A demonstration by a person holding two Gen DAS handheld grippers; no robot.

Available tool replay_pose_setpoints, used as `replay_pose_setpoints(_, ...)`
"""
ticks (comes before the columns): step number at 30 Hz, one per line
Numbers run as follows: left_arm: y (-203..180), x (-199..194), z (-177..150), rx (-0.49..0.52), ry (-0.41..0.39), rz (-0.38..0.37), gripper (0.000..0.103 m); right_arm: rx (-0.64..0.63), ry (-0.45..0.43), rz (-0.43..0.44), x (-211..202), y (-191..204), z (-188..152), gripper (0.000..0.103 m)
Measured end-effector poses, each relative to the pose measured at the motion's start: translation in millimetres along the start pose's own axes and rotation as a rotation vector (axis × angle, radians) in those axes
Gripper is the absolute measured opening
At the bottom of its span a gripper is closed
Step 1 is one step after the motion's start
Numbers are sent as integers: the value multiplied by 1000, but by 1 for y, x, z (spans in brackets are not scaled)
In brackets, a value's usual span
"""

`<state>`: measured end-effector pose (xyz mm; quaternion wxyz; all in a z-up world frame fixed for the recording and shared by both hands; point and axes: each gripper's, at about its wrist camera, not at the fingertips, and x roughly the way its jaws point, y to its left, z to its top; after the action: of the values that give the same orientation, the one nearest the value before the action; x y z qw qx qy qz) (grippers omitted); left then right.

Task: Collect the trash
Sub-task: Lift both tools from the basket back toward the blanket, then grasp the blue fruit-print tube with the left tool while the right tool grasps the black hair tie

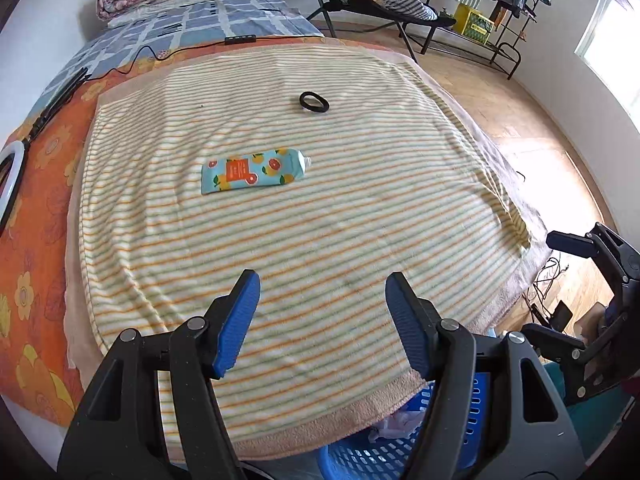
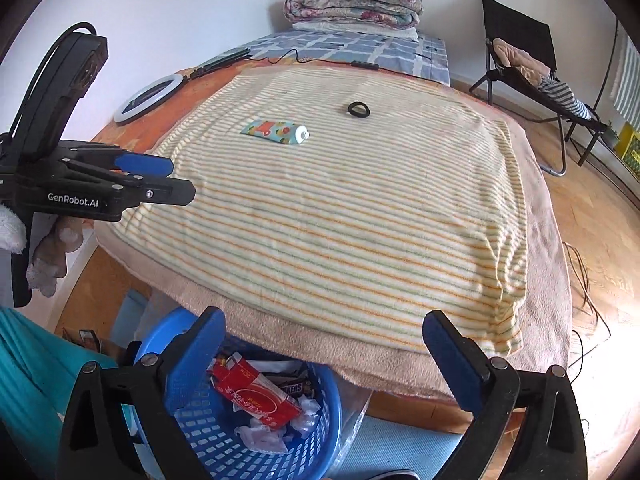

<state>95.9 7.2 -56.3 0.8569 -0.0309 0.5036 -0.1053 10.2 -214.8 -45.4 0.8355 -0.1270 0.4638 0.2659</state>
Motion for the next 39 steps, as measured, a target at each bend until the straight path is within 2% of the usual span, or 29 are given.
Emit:
replay_pose_setpoints(7, 35, 32, 58, 5, -7, -12, 67, -37, -51, -12, 16, -17, 52, 99)
replay_pose_setpoints(12, 57, 66, 86, -37, 20, -46, 67, 9, -26, 8, 41, -37, 76, 91)
replay_pose_setpoints(18, 78, 105, 110, -83, 59, -72, 67, 84, 26, 66, 66, -57, 85, 89)
replay_pose_setpoints(21, 85, 117, 111, -95, 85, -84, 67, 80, 34, 59, 73, -60, 87, 89)
replay_pose_setpoints(23, 89, 122, 108, -107, 109, -118, 67, 88, 47, 61, 79, -63, 88, 90)
replay_pose_setpoints(28, 83, 114, 92, -82, 137, -151, 67, 110, 65, 81, 93, -70, 97, 89)
replay_pose_setpoints(32, 69, 104, 77, -21, 145, -137, 67, 126, 64, 109, 103, -74, 108, 82)
replay_pose_setpoints(39, 42, 104, 57, 121, 149, -63, 67, 125, -1, 102, 123, -78, 142, 80)
